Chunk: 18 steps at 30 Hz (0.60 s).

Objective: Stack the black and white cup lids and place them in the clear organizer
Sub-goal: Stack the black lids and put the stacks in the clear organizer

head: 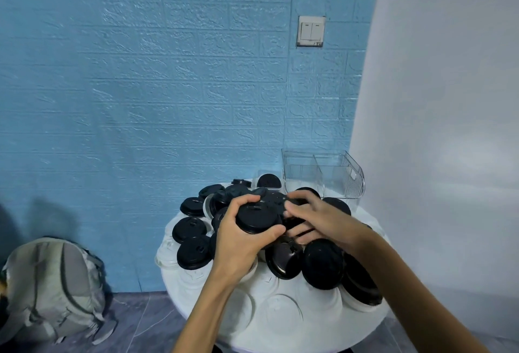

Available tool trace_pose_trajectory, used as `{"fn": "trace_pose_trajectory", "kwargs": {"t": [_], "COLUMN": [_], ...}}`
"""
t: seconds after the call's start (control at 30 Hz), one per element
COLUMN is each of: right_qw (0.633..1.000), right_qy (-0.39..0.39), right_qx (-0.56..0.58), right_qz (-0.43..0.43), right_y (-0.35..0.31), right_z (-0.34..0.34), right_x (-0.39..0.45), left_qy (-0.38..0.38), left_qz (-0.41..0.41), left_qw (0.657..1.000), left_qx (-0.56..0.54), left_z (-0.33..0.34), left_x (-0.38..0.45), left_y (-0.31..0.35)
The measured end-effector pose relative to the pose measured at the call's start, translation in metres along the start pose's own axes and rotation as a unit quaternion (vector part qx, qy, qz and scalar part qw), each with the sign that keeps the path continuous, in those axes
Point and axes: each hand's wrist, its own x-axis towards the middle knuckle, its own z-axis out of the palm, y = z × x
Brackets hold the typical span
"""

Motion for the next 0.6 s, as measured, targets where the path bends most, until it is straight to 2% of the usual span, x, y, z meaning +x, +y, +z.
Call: {"fn": "trace_pose_trajectory", "kwargs": {"t": [0.03, 0.1, 0.17, 0.2, 0.3, 0.4, 0.5, 0.6], "right_qw": [0.995, 0.952, 0.891, 0.871, 0.844, 0.834, 0.839, 0.862], "right_qy": [0.045, 0.096, 0.067, 0.042, 0.0, 0.005, 0.022, 0.046], "right_qx": [-0.089, -0.281, -0.445, -0.488, -0.536, -0.551, -0.542, -0.503], "right_qz": [-0.033, -0.075, -0.056, -0.038, -0.006, -0.021, -0.038, -0.049], "right_y": [0.007, 0.026, 0.044, 0.052, 0.071, 0.078, 0.077, 0.072], "right_z": [-0.01, -0.028, -0.037, -0.037, -0.033, -0.03, -0.027, -0.027], "right_x": [-0.004, -0.012, -0.021, -0.025, -0.025, -0.023, -0.021, -0.017], "left_qy": [0.006, 0.015, 0.02, 0.021, 0.016, 0.012, 0.015, 0.019], "left_qz": [-0.005, -0.012, -0.018, -0.02, -0.022, -0.027, -0.032, -0.028], "left_qw": [1.0, 1.0, 1.0, 1.0, 1.0, 1.0, 0.999, 0.999], "left_qx": [-0.001, 0.003, 0.002, 0.001, 0.001, 0.003, 0.008, 0.01], "left_z": [-0.003, -0.008, -0.01, -0.009, -0.005, -0.001, -0.003, -0.005], "left_x": [0.0, 0.0, 0.001, 0.001, 0.001, -0.001, -0.002, -0.001], "left_y": [-0.001, -0.004, -0.005, -0.005, -0.005, -0.007, -0.009, -0.01]}}
